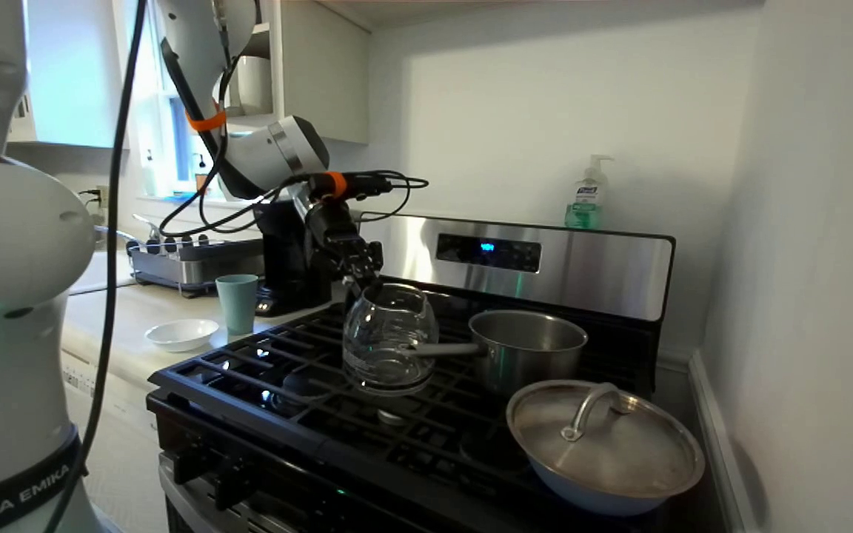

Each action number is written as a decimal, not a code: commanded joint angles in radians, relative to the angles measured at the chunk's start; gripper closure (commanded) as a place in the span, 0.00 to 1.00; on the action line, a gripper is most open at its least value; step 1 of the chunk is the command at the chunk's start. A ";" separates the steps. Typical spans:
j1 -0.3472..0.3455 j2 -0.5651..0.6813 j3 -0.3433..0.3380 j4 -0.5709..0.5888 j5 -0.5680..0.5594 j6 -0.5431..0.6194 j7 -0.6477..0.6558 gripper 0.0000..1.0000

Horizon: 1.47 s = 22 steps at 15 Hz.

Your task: Pick up the clear coffee jar and put it in the middle of the hob

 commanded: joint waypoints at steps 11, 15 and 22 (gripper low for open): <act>-0.015 0.071 -0.006 0.039 -0.039 -0.017 0.018 0.92; -0.016 0.076 -0.005 0.040 -0.029 -0.017 0.013 0.42; -0.020 0.079 -0.002 0.048 -0.006 -0.010 0.001 0.02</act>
